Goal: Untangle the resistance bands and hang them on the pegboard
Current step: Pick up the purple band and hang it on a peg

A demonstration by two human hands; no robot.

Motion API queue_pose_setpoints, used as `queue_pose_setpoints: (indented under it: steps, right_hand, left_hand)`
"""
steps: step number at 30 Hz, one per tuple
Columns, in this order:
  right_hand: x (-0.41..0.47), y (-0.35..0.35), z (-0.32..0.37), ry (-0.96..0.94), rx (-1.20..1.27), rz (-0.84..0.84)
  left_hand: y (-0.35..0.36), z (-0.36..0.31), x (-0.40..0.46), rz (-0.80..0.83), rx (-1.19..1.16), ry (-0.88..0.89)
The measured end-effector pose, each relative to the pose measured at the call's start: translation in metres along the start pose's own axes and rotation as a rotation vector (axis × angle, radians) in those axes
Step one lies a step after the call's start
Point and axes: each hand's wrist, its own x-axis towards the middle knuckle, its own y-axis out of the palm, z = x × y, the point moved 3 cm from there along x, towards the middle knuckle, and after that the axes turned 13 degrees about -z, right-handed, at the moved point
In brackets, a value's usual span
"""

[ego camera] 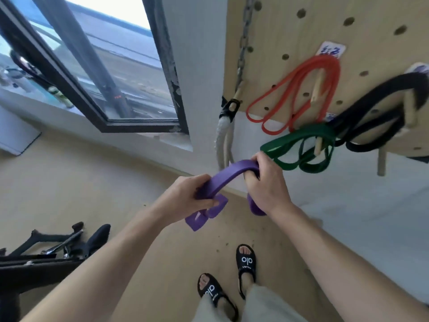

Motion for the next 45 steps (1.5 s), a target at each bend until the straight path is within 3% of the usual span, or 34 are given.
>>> queue_pose_setpoints:
  steps: [7,11,16,21,26,29,33,45]
  right_hand:
    - [-0.014,-0.091,-0.026,0.137,0.117,-0.247]
    - [-0.023,-0.141,-0.054,0.226,0.195,-0.302]
    - [-0.025,-0.197,-0.104,0.321,0.195,-0.26]
    - [-0.019,-0.243,-0.145,0.365,0.192,-0.053]
    - [-0.012,-0.258,-0.165,0.313,0.138,0.106]
    - [-0.008,-0.255,-0.172,0.291,0.1,0.119]
    - [0.007,-0.253,-0.185,0.277,0.019,0.001]
    - [0.036,-0.253,-0.194,0.475,0.213,-0.23]
  left_hand:
    - [0.036,-0.081,0.025,0.098,-0.014,0.167]
    - [0.061,-0.125,0.04,0.086,0.001,0.239]
    - [0.104,-0.179,0.06,0.164,-0.096,0.244]
    - [0.146,-0.219,0.079,0.229,-0.114,0.251]
    - [0.179,-0.244,0.091,0.265,-0.036,0.316]
    - [0.195,-0.252,0.097,0.252,-0.006,0.323]
    - [0.205,-0.25,0.106,0.235,-0.02,0.282]
    - [0.245,-0.225,0.135,0.204,-0.015,0.215]
